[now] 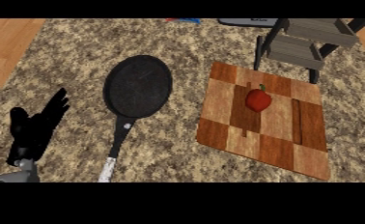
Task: Pick the lemon from the cutting board and place it in the tiered basket
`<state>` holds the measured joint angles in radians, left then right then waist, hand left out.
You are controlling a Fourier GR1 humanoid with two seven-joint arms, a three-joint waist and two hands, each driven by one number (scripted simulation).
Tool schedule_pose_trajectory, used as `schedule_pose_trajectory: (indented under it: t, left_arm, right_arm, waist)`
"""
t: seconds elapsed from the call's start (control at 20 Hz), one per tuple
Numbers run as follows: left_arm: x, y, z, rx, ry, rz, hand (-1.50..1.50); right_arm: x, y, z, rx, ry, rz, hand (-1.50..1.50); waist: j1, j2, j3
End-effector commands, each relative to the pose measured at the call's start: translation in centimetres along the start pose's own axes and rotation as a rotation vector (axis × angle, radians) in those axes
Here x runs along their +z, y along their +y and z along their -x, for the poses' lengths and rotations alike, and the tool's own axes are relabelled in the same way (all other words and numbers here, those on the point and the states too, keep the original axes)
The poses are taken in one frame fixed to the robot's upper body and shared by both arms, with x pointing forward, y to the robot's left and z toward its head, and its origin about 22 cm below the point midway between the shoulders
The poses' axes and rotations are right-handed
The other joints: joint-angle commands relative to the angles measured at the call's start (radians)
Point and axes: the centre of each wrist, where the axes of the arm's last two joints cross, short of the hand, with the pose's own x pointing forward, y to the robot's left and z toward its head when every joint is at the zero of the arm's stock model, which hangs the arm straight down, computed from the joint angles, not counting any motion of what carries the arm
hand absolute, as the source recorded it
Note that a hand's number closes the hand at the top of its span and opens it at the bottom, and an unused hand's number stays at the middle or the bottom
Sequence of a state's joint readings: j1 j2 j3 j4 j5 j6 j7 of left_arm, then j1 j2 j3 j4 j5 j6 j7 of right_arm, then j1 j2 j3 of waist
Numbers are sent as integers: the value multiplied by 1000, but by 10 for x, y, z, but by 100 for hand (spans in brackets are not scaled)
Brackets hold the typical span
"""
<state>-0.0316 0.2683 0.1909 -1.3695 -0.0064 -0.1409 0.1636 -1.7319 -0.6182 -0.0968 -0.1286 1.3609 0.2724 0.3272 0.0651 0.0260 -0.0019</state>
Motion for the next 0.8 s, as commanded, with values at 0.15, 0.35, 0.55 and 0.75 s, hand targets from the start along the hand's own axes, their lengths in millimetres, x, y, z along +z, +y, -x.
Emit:
schedule_pose_trajectory:
  t: [0.15, 0.35, 0.55, 0.75]
  left_arm:
    - [0, 3, -8, 3, 13, -3, 0]
    - [0, 0, -10, 1, 0, 6, 0]
    - [0, -8, 4, 10, -1, 18, 0]
    - [1, -11, -9, 11, 12, -3, 0]
  right_arm:
    - [-10, 14, 34, -85, 177, -125, -150]
    - [-5, -4, 28, -182, 131, -27, -150]
    - [3, -24, 21, -349, 141, 142, -150]
    - [13, -68, 57, -514, 249, 216, -150]
  waist:
    - [-9, -5, 2]
    - [6, 1, 2]
    - [5, 3, 1]
    - [-3, -6, 2]
